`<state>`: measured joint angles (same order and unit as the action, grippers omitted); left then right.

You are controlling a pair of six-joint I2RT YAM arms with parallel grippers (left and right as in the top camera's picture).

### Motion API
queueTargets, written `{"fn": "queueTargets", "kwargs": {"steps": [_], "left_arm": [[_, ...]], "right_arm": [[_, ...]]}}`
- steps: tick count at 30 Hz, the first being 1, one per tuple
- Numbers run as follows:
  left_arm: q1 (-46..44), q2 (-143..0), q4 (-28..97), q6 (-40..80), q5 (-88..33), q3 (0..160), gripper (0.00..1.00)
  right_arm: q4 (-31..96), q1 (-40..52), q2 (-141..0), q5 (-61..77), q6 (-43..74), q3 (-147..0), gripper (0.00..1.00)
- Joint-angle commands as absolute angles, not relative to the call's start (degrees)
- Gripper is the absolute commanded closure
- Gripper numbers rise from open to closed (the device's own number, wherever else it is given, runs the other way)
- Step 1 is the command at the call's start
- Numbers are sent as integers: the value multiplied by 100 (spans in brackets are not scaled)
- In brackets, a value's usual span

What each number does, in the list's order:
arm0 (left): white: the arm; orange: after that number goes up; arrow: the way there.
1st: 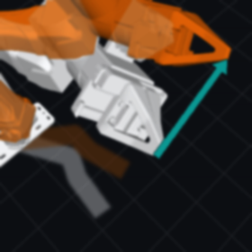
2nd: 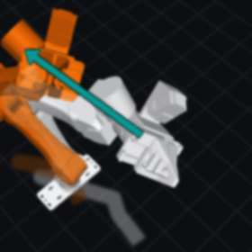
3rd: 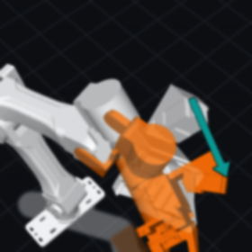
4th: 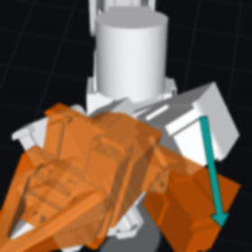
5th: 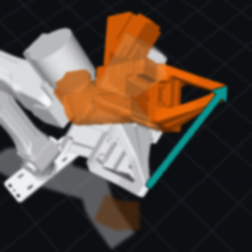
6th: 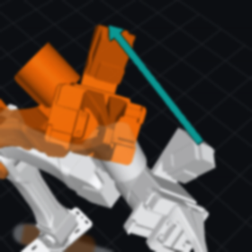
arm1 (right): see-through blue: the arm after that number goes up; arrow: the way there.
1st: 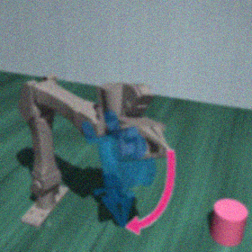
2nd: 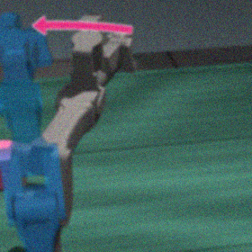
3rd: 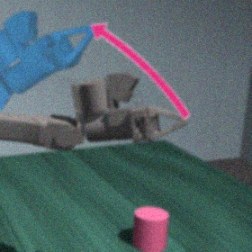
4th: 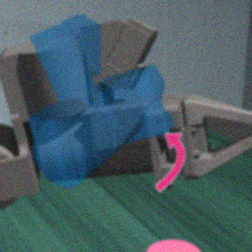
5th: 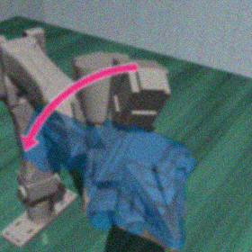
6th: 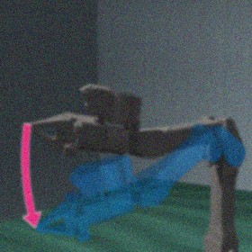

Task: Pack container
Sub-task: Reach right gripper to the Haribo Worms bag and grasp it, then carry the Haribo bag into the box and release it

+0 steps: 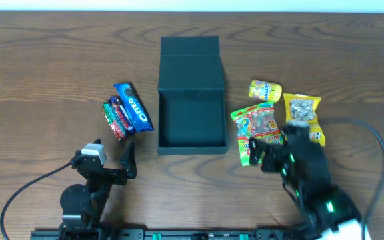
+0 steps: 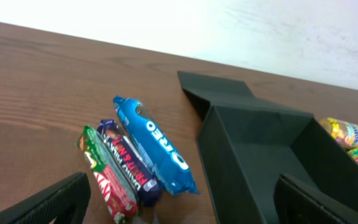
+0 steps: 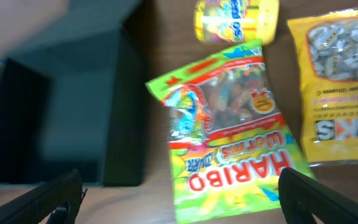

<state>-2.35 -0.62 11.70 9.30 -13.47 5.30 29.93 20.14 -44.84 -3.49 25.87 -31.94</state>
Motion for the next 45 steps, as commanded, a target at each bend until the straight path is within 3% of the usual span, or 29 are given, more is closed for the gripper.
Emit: {"fn": "queueTargets", "kwargs": {"steps": [1,7,12,15,18,21,24,30,36,45], "left_arm": [[-226,-25,1214,880,-1310,384,5],[-226,-25,1216,880,-1310,386,5],[-226,-25,1216,878,-1310,384,5],[-226,-25,1216,880,-1310,386,5],[-226,-25,1216,880,-1310,386,5],[-226,-25,1214,878,-1310,386,5],[-226,-25,1214,880,-1310,386,5],[-226,-25,1214,880,-1310,386,5],[-226,-25,1216,880,-1310,386,5],[-226,-25,1216,878,-1310,386,5]], "right_arm": [[3022,1951,-5774,-869,2091,-3754,1],[2834,1839,-7690,-1146,2093,-4224,7],[2458,1828,-8536,-1094,2088,-4224,22],[2171,1822,-8812,-1031,1962,-4222,41],[1879,1820,-9118,-982,1811,-4222,50],[1774,1791,-9371,-961,1813,-4222,82],[1780,1780,-9483,-961,1813,-4222,99],[1984,1780,-9168,-963,1815,-4324,99],[2814,1780,-8005,-965,1890,-5043,98],[2845,1986,-6611,-126,2864,-5710,98]]}}
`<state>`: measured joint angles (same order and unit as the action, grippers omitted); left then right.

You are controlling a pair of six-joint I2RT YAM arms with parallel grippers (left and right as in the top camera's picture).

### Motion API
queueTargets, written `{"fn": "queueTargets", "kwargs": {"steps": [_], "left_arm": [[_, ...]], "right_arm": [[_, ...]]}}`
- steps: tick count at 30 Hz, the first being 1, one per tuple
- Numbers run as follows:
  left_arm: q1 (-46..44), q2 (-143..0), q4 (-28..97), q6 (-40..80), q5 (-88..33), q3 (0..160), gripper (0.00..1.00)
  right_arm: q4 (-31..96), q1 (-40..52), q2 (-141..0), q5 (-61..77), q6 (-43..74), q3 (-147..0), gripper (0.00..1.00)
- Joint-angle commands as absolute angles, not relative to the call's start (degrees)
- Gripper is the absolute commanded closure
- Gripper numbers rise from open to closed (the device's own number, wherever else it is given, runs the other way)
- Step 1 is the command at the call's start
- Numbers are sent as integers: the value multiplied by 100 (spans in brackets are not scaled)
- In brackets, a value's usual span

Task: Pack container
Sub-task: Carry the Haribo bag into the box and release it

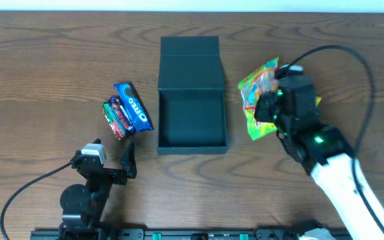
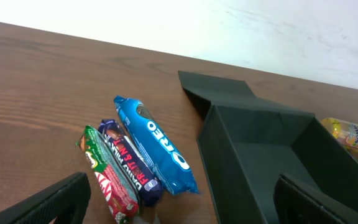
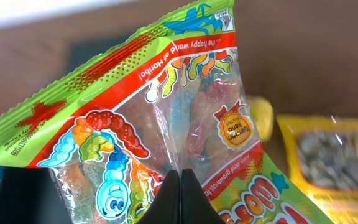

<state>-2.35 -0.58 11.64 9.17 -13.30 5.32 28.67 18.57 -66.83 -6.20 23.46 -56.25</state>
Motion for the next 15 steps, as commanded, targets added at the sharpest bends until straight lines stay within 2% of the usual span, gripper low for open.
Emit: {"fn": "queueTargets", "kwargs": {"steps": [1,8,15], "left_arm": [[-226,-27,1216,880,-1310,386,5],[-226,-25,1216,880,-1310,386,5],[-226,-25,1216,880,-1310,386,5]], "right_arm": [[2799,2069,-6615,16,3041,-5714,98],[2134,3129,-7325,121,4278,-5734,98],[1645,4062,-8565,-639,5494,-6031,98]]}}
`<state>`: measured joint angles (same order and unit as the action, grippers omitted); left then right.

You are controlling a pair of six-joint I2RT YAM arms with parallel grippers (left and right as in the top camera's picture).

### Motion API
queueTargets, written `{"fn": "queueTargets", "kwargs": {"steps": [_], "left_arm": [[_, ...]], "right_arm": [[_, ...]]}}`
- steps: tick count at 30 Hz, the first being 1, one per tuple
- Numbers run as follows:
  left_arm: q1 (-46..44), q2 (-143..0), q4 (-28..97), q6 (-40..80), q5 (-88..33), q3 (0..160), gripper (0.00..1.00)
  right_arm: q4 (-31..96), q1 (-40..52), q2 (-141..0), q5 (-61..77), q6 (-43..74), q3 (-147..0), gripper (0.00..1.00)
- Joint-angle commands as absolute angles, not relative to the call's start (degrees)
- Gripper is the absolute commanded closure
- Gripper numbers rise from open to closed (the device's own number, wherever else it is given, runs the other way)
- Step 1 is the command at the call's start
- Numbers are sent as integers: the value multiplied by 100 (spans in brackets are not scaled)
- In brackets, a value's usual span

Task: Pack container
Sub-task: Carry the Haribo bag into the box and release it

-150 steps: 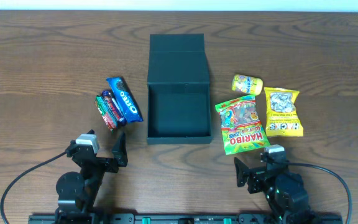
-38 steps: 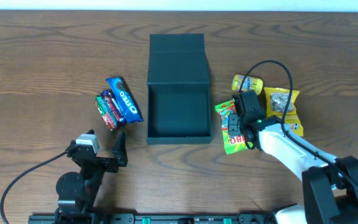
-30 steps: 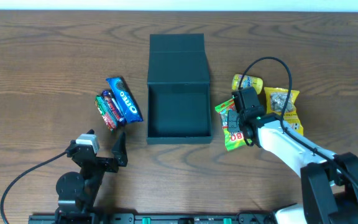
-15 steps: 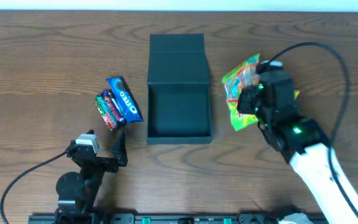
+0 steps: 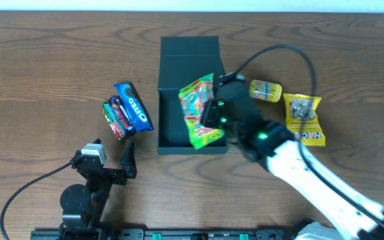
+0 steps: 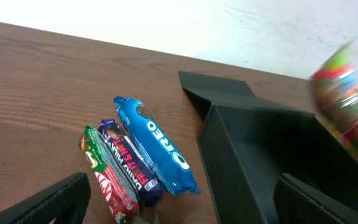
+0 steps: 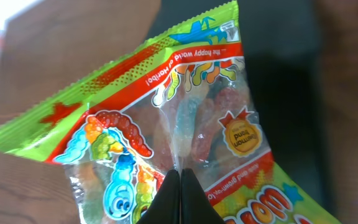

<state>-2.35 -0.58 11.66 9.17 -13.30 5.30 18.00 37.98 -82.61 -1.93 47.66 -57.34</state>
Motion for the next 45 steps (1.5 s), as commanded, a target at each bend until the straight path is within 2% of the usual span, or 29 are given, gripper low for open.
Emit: {"fn": "queueTargets", "kwargs": {"steps": [1,11,12,14,16,17,24,25,26,27,30,32,34,45], "left_arm": [[-226,-25,1216,880,-1310,386,5],[-226,-25,1216,880,-1310,386,5],[-226,-25,1216,880,-1310,384,5],[-226,-25,1216,878,-1310,386,5],[-226,-25,1216,880,-1310,386,5],[-226,-25,1216,880,-1310,386,5],[-226,-25,1216,880,-1310,386,5],[-226,-25,1216,878,-1310,386,5],[-226,-27,1216,880,-1313,386,5],[-226,-25,1216,880,-1310,384,5],[-226,-25,1214,878,-1310,386,5],[-226,-25,1216,878,-1308,384,5],[-226,-25,1216,878,-1308,384,5],[-226,-25,1214,880,-1313,386,5]], "right_arm": [[1597,4158,-8718,-725,5546,-6106,99],[1498,4484,-9682,-1269,5972,-6580,97],[1455,4488,-9701,-1177,5968,-6580,82],[1302,4499,-9708,-991,5833,-6582,32],[1240,4501,-9627,-926,5347,-6654,3],[1240,4491,-9574,-930,5120,-6694,1],[2029,4300,-8388,-1343,3444,-6943,2],[2217,4252,-8239,-1516,3361,-6943,9],[2335,4215,-8165,-1608,3277,-6943,20],[2462,4163,-8108,-1658,3144,-6943,42],[2915,3990,-8141,-1632,2858,-6928,81],[3210,3892,-8272,-1629,2860,-6925,94],[3367,3820,-8468,-1531,2860,-6923,98],[2961,3780,-10331,-1007,2707,-6923,99]]}}
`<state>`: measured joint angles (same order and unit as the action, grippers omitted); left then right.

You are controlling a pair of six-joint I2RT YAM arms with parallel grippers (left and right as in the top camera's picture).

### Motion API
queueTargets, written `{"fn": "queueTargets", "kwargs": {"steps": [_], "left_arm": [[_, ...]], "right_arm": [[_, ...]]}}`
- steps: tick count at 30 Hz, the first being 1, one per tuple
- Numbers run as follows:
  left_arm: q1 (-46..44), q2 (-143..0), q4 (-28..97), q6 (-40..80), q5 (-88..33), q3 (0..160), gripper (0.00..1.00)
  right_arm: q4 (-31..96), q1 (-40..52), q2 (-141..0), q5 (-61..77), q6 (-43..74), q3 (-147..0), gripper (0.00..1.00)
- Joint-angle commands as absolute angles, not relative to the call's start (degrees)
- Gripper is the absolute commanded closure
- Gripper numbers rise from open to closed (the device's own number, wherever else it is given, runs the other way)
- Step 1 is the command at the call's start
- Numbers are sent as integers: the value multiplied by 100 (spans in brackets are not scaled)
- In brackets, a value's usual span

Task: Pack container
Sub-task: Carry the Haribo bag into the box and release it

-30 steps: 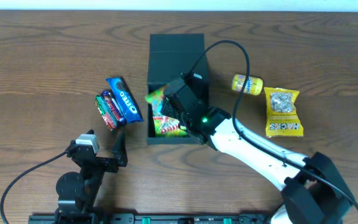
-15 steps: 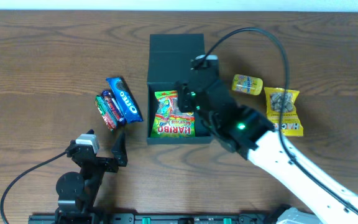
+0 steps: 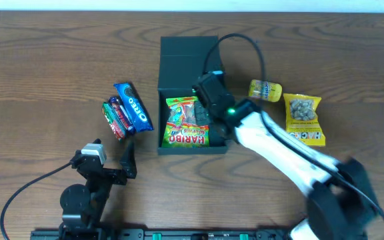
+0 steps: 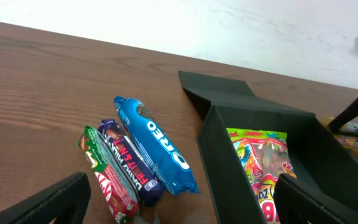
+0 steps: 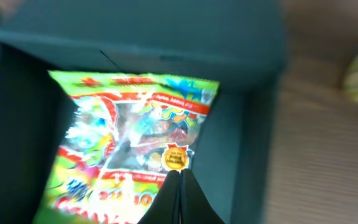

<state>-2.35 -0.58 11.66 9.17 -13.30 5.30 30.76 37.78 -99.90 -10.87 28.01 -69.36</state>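
The black box (image 3: 159, 113) stands open at mid-table, lid folded back. Flat on its floor lies the green Haribo worms bag (image 3: 187, 125), which also shows in the left wrist view (image 4: 263, 162) and the right wrist view (image 5: 129, 143). My right gripper (image 3: 204, 101) hangs over the box's right side. Its fingers are pressed together (image 5: 180, 177) above the bag's gold badge, and the bag looks well below them. My left gripper (image 4: 179, 211) rests open near the front edge, facing the Oreo pack (image 4: 157, 143) and two bars (image 4: 120, 171).
Left of the box lie the Oreo pack (image 3: 133, 107) and the bars (image 3: 115, 119). To its right are a small yellow pack (image 3: 265, 90) and a yellow nut bag (image 3: 303, 119). The right arm's cable arcs over the box lid.
The Haribo bag was held tilted over the box in my right gripper. It now lies flat inside, and the gripper sits higher, over the box's right back part. The left arm has not moved.
My right gripper was open over the Haribo bag lying right of the box. Then it was shut on the bag, lifted beside the box, then over the box. Now the bag rests inside. The left gripper has stayed open and still.
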Motion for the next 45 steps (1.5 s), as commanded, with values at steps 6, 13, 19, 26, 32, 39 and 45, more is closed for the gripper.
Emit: {"fn": "queueTargets", "kwargs": {"steps": [6,13,19,26,32,39,45], "left_arm": [[-226,-27,1216,880,-1313,386,5],[-226,-25,1216,880,-1313,386,5],[-226,-25,1216,880,-1310,386,5],[-226,-25,1214,880,-1310,386,5],[-226,-25,1216,880,-1313,386,5],[-226,-25,1214,880,-1308,386,5],[-226,-25,1214,882,-1310,386,5]], "right_arm": [[2943,3780,-10975,-1140,3024,-6925,99],[2768,3894,-11236,-582,2801,-6925,99],[2582,3999,-11264,-130,2689,-6925,98],[2613,3994,-11264,45,2606,-6925,99],[3017,3977,-11262,3,2633,-6932,99],[3256,3968,-11139,687,2331,-6941,99],[3199,3968,-11133,1192,1979,-6941,99]]}}
